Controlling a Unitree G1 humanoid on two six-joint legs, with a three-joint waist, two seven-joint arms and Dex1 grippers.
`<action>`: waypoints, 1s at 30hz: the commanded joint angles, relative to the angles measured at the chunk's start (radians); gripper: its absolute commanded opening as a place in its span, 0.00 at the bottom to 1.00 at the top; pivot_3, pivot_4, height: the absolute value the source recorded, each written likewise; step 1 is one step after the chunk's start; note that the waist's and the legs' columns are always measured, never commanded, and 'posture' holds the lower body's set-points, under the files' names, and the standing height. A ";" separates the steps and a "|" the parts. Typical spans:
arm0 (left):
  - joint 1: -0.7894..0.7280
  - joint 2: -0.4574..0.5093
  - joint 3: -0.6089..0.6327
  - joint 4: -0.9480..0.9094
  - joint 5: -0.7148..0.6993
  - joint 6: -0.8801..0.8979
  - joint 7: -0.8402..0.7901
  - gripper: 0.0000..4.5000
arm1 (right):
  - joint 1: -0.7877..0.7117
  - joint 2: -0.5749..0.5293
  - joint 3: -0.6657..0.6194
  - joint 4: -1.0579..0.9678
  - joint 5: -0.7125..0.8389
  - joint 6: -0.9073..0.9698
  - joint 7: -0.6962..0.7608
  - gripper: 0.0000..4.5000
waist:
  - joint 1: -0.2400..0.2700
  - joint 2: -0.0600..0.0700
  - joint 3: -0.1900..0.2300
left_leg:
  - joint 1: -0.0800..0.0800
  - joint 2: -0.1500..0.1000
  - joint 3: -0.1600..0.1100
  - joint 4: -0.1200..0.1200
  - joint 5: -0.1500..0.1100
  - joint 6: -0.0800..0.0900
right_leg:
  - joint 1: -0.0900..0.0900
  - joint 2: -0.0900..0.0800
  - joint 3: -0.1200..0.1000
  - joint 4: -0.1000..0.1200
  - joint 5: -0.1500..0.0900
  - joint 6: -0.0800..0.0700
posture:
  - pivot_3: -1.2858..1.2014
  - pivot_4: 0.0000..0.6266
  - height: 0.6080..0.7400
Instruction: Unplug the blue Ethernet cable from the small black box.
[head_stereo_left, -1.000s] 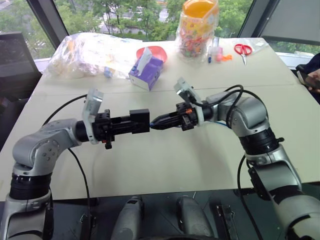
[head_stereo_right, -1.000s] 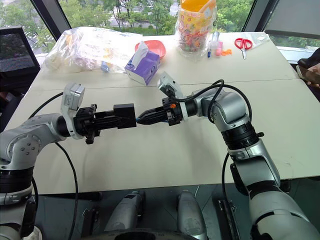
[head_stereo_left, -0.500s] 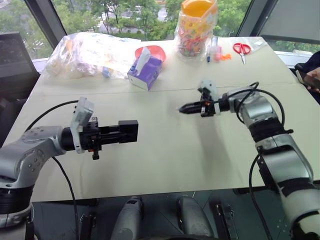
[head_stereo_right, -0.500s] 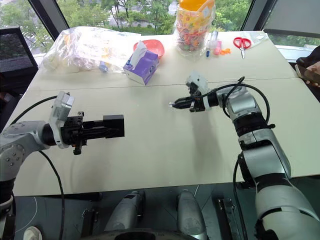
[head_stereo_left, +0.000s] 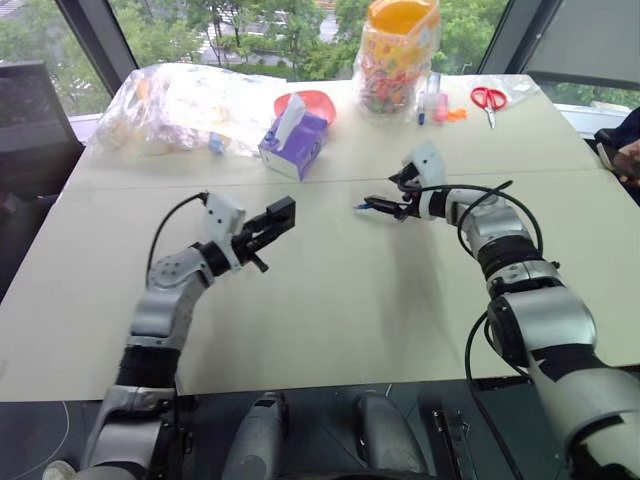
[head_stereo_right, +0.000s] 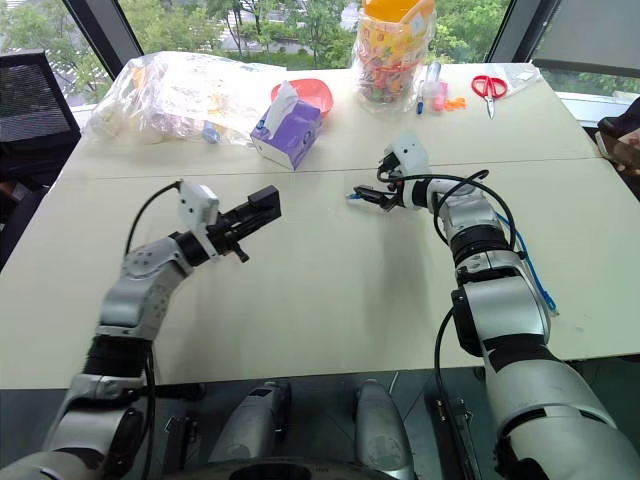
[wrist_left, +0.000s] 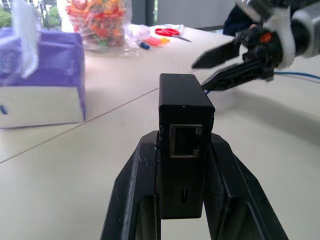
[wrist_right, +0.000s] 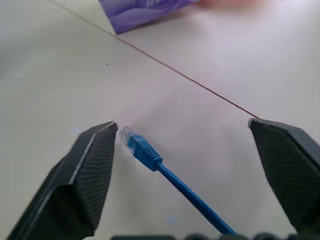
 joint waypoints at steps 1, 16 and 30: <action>-0.050 -0.043 -0.019 0.082 0.058 -0.102 0.035 0.11 | 0.069 -0.037 -0.052 -0.235 0.075 0.124 0.084 0.91 | 0.002 0.000 0.000 | 0.000 0.000 0.000 0.000 0.000 0.000 | 0.000 0.000 0.000 0.000 0.000 0.000 | 0.52 0.24 0.90; -0.108 -0.116 -0.030 0.406 0.126 -0.264 0.011 0.40 | 0.569 -0.074 -0.053 -1.059 0.210 0.558 0.013 0.92 | 0.003 0.000 0.000 | 0.002 0.000 0.000 0.003 0.000 0.001 | 0.003 0.000 0.000 0.001 0.000 0.001 | 0.52 0.24 0.90; 0.053 -0.003 0.041 0.073 0.032 -0.016 0.004 0.99 | 0.714 -0.131 -0.028 -1.188 0.229 0.560 0.011 0.92 | 0.000 0.000 -0.001 | 0.003 0.001 -0.001 0.002 0.000 0.001 | 0.003 0.000 0.000 0.001 0.000 0.001 | 0.52 0.24 0.90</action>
